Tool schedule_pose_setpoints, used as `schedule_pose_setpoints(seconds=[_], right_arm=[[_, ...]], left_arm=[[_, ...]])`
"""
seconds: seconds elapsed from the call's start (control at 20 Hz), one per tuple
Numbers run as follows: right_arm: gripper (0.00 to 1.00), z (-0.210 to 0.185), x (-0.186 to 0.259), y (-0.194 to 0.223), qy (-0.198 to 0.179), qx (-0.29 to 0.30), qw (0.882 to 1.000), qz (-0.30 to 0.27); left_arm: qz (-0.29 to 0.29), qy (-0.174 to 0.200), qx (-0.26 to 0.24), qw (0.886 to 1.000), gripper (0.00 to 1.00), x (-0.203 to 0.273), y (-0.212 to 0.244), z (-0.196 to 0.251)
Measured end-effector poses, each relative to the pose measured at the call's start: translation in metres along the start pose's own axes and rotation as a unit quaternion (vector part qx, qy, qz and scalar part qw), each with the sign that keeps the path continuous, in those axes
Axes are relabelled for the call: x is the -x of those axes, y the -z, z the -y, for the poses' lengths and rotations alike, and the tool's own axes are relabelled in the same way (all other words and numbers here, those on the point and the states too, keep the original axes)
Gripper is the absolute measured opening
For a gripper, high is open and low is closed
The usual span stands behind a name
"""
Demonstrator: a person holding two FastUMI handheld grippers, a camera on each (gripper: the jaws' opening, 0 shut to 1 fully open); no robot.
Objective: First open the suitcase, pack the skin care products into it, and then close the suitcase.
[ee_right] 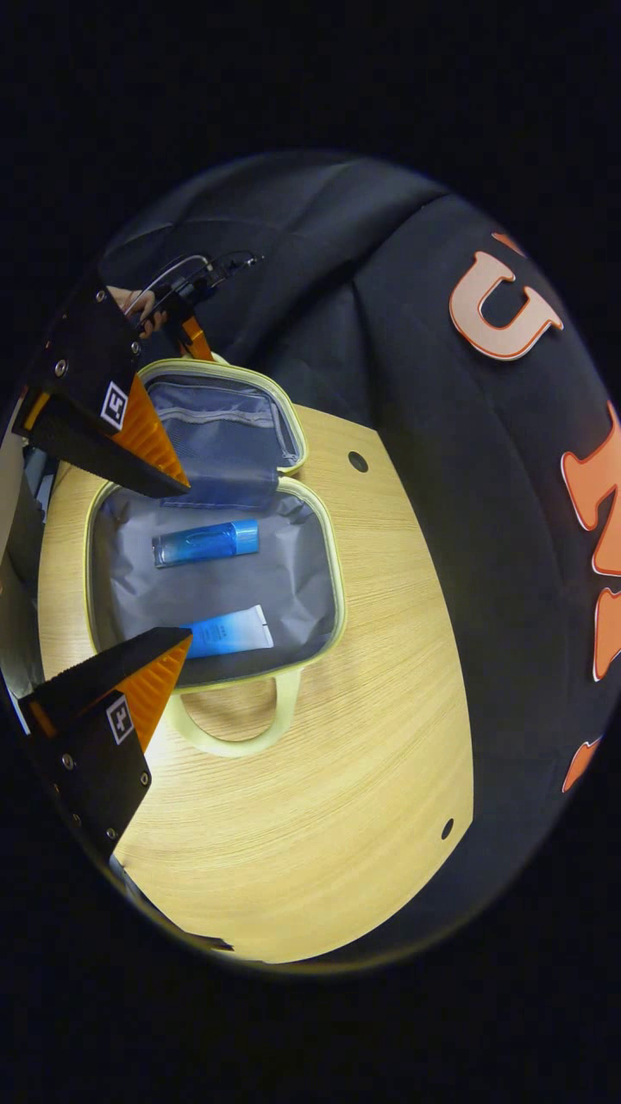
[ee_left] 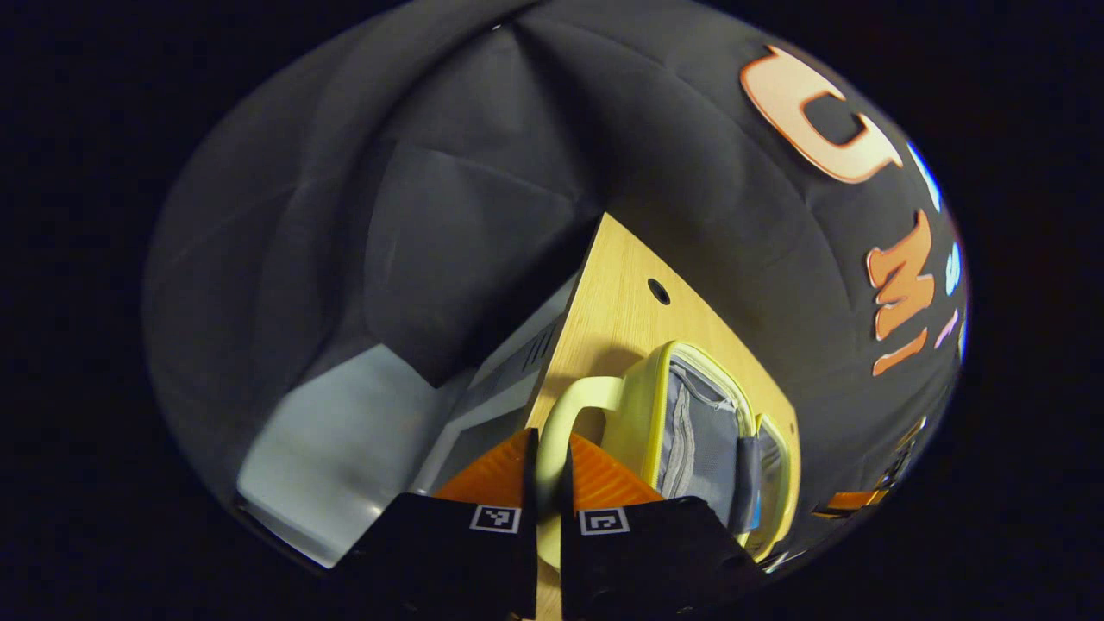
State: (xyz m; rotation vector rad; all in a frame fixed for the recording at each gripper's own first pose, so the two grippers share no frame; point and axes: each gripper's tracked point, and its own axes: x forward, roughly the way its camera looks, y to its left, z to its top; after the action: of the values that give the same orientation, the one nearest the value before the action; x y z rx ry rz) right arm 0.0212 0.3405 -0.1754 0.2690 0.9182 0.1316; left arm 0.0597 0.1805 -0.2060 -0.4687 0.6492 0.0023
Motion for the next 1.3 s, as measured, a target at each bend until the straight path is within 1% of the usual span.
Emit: schedule_pose_setpoints(seconds=[0.15,0.3,0.4,0.45,0.6,0.7,0.8,0.85,0.95,1.05,1.15,1.2,1.25,1.3], right_arm=[[0.96,0.01,0.001,-0.016,0.007,0.013,0.999,0.032],[0.96,0.028,0.013,-0.045,0.013,0.03,0.997,0.074],[0.96,0.04,0.019,-0.057,0.01,0.036,0.995,0.089],[0.96,0.047,0.022,-0.063,0.002,0.036,0.995,0.092],[0.95,0.063,0.033,-0.082,-0.033,0.045,0.994,0.092],[0.96,0.082,0.039,-0.098,-0.038,0.071,0.992,0.1],[0.95,0.101,0.047,-0.115,-0.036,0.095,0.989,0.11],[0.95,0.107,0.05,-0.119,-0.041,0.101,0.988,0.111],[0.95,0.117,0.058,-0.127,-0.058,0.106,0.987,0.11],[0.96,0.13,0.064,-0.138,-0.064,0.11,0.985,0.119],[0.95,0.144,0.071,-0.147,-0.063,0.115,0.983,0.128],[0.95,0.152,0.073,-0.15,-0.062,0.115,0.983,0.13],[0.96,0.159,0.076,-0.152,-0.062,0.116,0.983,0.132],[0.95,0.167,0.078,-0.154,-0.059,0.115,0.983,0.134]], left_arm=[[0.023,-0.013,-0.056,0.998,0.1,0.029,-0.022,0.034],[0.057,-0.02,-0.091,0.994,0.1,0.066,-0.046,0.082],[0.069,-0.038,-0.106,0.991,0.1,0.087,-0.049,0.109],[0.07,-0.055,-0.117,0.989,0.1,0.093,-0.047,0.12],[0.073,-0.106,-0.163,0.978,0.1,0.116,-0.038,0.158],[0.084,-0.135,-0.197,0.967,0.1,0.124,-0.033,0.189],[0.094,-0.169,-0.218,0.957,0.1,0.134,-0.03,0.216],[0.1,-0.18,-0.226,0.952,0.1,0.136,-0.028,0.23],[0.107,-0.187,-0.238,0.947,0.1,0.143,-0.023,0.264],[0.111,-0.18,-0.249,0.945,0.1,0.145,-0.016,0.302],[0.114,-0.171,-0.266,0.942,0.1,0.142,-0.006,0.34],[0.113,-0.172,-0.279,0.938,0.1,0.136,-0.002,0.355],[0.111,-0.18,-0.297,0.931,0.1,0.127,0.002,0.366],[0.11,-0.194,-0.316,0.922,0.1,0.121,0.004,0.375]])
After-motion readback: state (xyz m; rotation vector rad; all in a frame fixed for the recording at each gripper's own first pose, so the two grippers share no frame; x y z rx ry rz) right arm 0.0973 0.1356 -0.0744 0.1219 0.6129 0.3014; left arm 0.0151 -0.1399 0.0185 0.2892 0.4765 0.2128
